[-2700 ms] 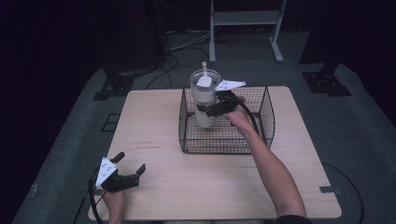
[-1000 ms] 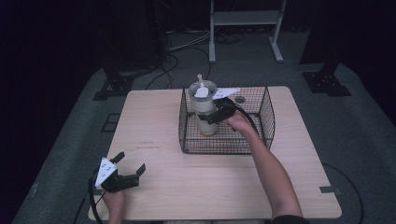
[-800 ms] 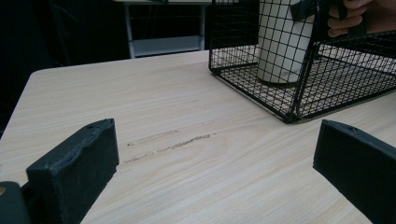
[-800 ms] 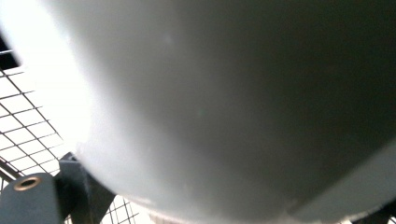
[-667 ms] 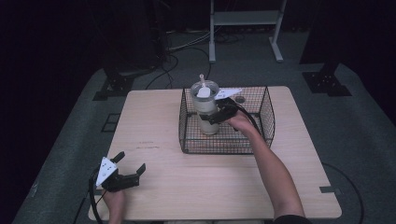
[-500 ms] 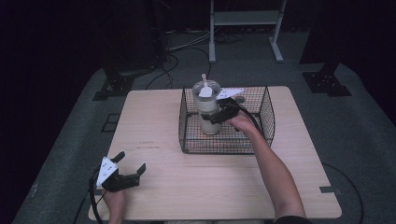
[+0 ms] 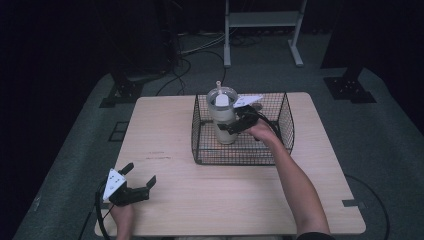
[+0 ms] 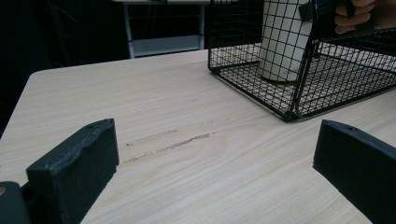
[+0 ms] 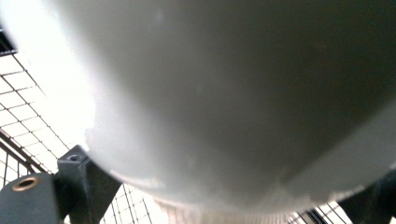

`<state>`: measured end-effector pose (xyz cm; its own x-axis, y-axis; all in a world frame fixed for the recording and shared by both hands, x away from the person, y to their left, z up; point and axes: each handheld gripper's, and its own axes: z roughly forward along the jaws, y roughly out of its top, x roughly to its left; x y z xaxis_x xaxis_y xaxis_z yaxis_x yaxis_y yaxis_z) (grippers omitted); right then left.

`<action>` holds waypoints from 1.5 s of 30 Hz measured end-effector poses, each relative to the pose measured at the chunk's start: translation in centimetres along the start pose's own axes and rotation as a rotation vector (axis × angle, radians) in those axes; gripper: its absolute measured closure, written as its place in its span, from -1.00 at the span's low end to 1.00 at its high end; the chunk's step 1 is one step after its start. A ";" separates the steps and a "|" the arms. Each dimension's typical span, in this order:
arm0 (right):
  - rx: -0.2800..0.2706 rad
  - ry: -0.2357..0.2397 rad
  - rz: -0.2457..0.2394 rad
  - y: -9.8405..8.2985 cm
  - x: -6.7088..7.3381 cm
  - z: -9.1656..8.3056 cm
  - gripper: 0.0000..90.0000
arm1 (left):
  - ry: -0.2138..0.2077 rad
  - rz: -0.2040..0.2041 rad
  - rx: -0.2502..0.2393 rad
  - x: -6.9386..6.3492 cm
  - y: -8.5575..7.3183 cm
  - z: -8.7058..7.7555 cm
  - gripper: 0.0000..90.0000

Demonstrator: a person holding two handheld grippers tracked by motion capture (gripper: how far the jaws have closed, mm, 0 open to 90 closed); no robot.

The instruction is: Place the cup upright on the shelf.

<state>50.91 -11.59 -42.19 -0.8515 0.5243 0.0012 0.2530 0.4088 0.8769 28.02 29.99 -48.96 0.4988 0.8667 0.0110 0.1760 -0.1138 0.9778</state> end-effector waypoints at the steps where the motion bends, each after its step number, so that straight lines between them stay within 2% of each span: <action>1: 0.005 -0.003 0.002 0.0 0.0 -0.1 -0.81 | 0.001 0.000 0.000 0.0 0.0 0.0 -1.00; 17: 0.021 -0.026 -0.009 -0.3 0.0 -1.5 -0.80 | 0.000 0.004 0.001 0.0 0.0 0.0 -1.00; 20: 0.029 -0.029 0.011 -0.4 0.1 -1.8 -0.80 | 0.000 0.005 0.001 0.0 0.0 0.0 -1.00; 31: 0.030 -0.044 0.023 -0.6 0.4 -2.9 -0.79 | -0.001 0.011 0.000 -0.1 0.0 0.0 -1.00; 39: 0.040 -0.037 0.033 -0.5 0.5 -3.7 -0.80 | 0.000 0.010 0.001 -0.1 0.0 0.0 -1.00; 45: 0.041 -0.044 0.060 -0.4 0.6 -4.6 -0.80 | -0.001 0.010 0.001 -0.1 0.0 0.0 -1.00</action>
<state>48.14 -14.88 -40.37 -0.8134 0.5809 0.0315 0.3224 0.4049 0.8556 27.97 29.92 -48.96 0.5012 0.8651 0.0203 0.1723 -0.1227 0.9774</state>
